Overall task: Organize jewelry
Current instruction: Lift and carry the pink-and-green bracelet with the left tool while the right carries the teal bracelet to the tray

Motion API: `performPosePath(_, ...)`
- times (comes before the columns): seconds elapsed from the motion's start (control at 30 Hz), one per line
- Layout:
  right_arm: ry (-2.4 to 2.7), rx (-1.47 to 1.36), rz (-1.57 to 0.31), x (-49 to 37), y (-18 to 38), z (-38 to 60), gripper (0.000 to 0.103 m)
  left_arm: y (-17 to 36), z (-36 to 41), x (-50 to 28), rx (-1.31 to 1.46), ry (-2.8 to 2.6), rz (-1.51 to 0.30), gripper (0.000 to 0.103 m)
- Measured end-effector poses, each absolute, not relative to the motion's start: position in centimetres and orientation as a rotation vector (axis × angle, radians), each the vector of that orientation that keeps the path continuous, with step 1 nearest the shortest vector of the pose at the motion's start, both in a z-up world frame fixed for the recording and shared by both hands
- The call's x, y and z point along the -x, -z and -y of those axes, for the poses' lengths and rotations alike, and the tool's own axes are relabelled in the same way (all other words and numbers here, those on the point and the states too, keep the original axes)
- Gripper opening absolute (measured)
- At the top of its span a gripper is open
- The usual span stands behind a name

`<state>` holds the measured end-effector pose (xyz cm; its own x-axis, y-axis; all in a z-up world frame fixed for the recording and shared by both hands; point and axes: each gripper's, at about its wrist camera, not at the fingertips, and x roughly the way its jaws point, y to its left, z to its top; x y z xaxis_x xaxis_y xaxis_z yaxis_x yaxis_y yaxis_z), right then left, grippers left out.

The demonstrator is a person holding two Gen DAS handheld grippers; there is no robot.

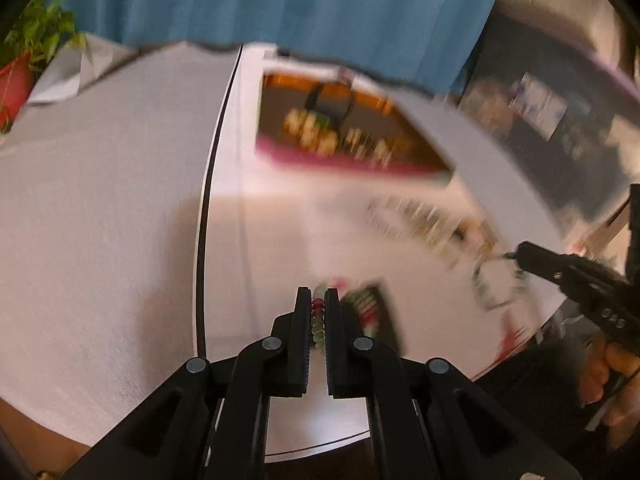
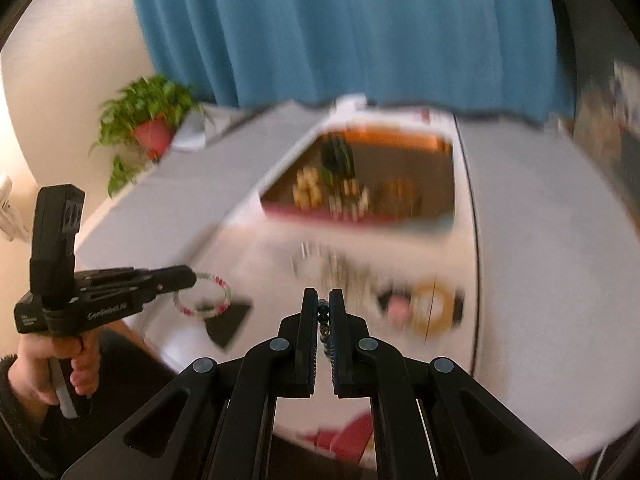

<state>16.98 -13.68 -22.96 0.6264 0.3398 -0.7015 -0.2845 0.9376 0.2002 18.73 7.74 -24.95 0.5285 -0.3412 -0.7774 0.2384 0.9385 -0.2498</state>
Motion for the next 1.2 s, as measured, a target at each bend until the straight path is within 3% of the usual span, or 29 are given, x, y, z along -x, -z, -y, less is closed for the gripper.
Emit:
performPosePath(0.27, -0.322, -0.066, -0.928, -16.8, 28.1, 14.7, 0.01, 25.1, -7.0, -18.6, 0.033, 0.342, -0.912, 0.011)
performPosePath(0.6, -0.325, 0.147, -0.845, -16.4, 28.3, 12.8, 0.017, 25.4, -5.9, -18.5, -0.084, 0.304, -0.861, 0.013)
performPosePath(0.73, -0.338, 0.182, -0.844, -16.7, 28.3, 12.7, 0.015, 25.3, -6.1, -19.2, -0.081, 0.32, -0.893, 0.011)
performPosePath(0.83, -0.347, 0.192, -0.872, -17.4, 28.1, 12.7, 0.006, 25.2, -5.9, -19.4, -0.093, 0.332, -0.906, 0.004)
performPosePath(1.07, -0.369, 0.024, -0.87, -17.5, 27.0, 14.4, 0.006, 24.5, -7.5, -20.0, 0.196, 0.413, -1.001, 0.004)
performPosePath(1.2, -0.352, -0.009, -0.827, -17.0, 24.5, 14.9, 0.006, 22.2, -6.8, -19.4, 0.198, 0.409, -0.968, 0.004)
